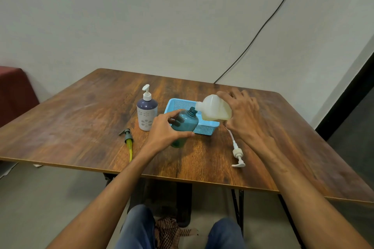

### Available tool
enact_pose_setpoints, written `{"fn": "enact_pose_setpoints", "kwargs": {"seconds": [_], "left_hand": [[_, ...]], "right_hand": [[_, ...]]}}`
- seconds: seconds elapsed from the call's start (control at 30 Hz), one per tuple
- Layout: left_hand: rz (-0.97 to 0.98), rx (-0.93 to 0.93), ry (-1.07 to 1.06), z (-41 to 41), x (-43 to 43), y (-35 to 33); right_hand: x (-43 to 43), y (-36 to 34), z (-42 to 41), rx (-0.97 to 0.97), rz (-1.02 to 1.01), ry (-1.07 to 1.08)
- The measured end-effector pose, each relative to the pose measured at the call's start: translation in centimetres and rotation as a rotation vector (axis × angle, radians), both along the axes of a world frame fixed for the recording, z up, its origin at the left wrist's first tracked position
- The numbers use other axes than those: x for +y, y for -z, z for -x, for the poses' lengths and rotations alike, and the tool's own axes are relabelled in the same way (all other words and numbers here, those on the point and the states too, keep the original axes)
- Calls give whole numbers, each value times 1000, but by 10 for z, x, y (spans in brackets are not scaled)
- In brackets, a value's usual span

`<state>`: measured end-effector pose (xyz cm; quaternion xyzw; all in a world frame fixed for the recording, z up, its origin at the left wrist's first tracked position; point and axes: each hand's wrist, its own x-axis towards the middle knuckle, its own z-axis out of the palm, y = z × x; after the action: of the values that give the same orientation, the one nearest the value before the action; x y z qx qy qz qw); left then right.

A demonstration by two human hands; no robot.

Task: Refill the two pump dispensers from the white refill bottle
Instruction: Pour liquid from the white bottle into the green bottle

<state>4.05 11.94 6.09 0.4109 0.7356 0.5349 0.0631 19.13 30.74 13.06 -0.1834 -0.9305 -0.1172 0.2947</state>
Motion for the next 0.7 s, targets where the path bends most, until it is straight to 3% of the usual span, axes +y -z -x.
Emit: {"fn": "enact_pose_setpoints", "kwargs": {"seconds": [0.7], "left_hand": [[-2, -1, -3, 1, 3, 3]], "right_hand": [[-4, -9, -3, -15, -1, -7]]}}
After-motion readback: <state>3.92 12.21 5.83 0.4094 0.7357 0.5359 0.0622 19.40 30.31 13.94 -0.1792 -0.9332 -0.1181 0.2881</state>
